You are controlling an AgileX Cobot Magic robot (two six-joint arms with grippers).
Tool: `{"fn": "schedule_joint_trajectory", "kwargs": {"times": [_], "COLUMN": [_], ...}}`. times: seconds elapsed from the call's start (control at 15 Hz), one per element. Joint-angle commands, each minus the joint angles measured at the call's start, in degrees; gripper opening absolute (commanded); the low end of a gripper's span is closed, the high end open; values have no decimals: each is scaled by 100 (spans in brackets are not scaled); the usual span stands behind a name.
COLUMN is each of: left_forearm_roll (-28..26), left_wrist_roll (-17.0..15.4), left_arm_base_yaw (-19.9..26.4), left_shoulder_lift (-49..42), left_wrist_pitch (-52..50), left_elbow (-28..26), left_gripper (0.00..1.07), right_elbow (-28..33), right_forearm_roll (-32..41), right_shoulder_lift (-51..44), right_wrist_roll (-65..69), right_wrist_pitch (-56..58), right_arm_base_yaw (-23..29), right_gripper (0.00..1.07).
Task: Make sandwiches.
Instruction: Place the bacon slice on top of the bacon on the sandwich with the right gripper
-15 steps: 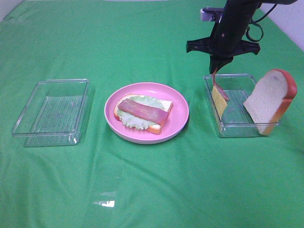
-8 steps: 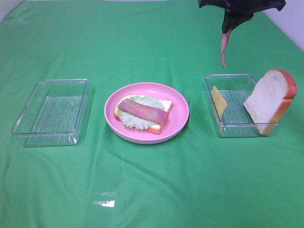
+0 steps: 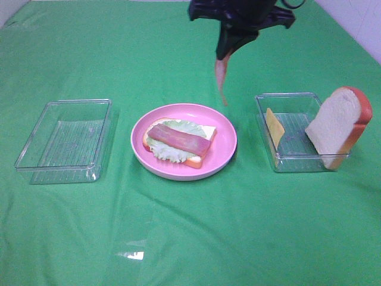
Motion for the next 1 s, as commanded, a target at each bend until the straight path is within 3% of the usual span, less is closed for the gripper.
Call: {"fn": "schedule_joint_trajectory", "kwargs": {"times": [0.07,0.27,0.4,0.53,0.67,1.0], "left_forearm_roll": [0,0,0,0,0,0], "left_wrist_roll": [6,6,6,6,6,6], "left_arm_base_yaw": [6,6,6,6,6,6], "left_shoulder_lift": [-86,-86,-86,-86,-86,-86], "left_wrist_pitch": [-40,-40,-40,-40,-40,-40], "left_elbow": [6,6,6,6,6,6], "left_gripper": [101,101,101,101,101,101], "right_elbow": [-23,-23,-23,-23,-23,-23], "right_forearm_roll": [309,1060,1140,917,138,-103], "right_shoulder_lift": [143,476,670,888,1117,1358], "right_wrist_roll": [-378,-837,-945,-940,-613,-481], "right_wrist_pitch": [-246,-458,-573,-665,-831,-802], "right_arm_base_yaw": [424,922,1031,997,785,350], "right_gripper": [0,0,0,0,0,0]}}
